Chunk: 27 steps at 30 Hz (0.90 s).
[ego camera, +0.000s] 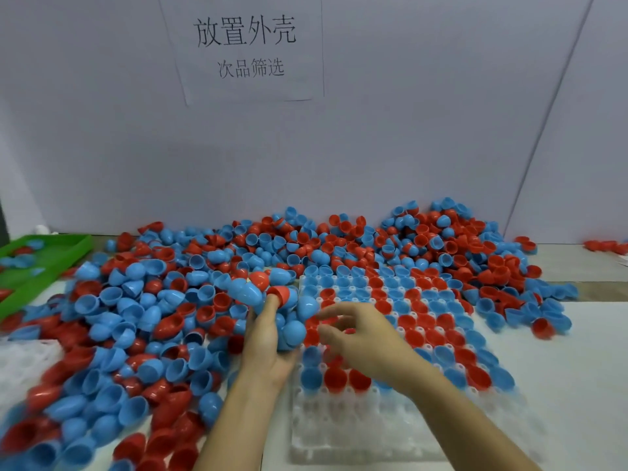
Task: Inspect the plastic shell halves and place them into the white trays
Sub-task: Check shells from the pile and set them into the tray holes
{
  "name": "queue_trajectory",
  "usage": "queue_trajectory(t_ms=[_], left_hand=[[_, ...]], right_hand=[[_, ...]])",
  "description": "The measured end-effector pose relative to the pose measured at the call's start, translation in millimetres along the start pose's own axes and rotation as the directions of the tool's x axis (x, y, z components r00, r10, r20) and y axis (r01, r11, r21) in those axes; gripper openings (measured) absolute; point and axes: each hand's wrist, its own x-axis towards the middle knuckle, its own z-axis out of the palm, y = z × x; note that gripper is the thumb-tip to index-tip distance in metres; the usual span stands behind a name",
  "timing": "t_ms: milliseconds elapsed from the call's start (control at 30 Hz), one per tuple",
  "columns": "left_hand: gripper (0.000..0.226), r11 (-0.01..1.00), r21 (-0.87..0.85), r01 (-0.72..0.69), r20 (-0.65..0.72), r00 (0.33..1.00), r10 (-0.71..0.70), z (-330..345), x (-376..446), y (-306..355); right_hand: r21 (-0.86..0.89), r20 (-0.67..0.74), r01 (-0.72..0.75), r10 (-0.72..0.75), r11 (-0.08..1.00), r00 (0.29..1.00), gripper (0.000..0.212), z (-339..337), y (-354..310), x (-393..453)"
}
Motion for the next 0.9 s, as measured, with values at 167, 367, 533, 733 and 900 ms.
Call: queue_trajectory(t_ms=[167, 367, 533, 733, 900], left_hand=[[0.031, 1.000, 0.004, -0.011, 0.028, 1.000, 0.011, -2.9, 1.7, 1.6], [0.029, 0.995, 0.102, -0.004, 0.143, 0.990, -0.011, -3.6, -0.7, 2.2], [0.038, 0.991, 0.131, -0.035, 0.096, 0.995, 0.023, -5.7, 0.4, 3.8], [0.033, 0.996, 0.068, -0.061, 0.051, 0.997, 0.057, -7.6, 3.6, 2.6], [0.024, 0.999, 0.009, -0.044, 0.010, 0.999, 0.044, -7.7, 7.3, 4.9]], right_hand=[[0.360, -0.032, 0.010, 0.002, 0.933, 0.999, 0.008, 16.0, 3.8, 8.4], [0.642, 0.059, -0.137, 0.129, 0.755, 0.990, 0.022, 16.0, -5.4, 16.1], [0.718, 0.274, -0.293, 0.131, 0.631, 0.953, 0.027, 1.6, -12.0, 19.2], [0.629, 0.424, -0.420, 0.164, 0.654, 0.891, 0.016, -0.1, -11.4, 20.3], [0.616, 0.271, -0.313, 0.178, 0.723, 0.946, 0.018, -2.5, -11.8, 14.6]])
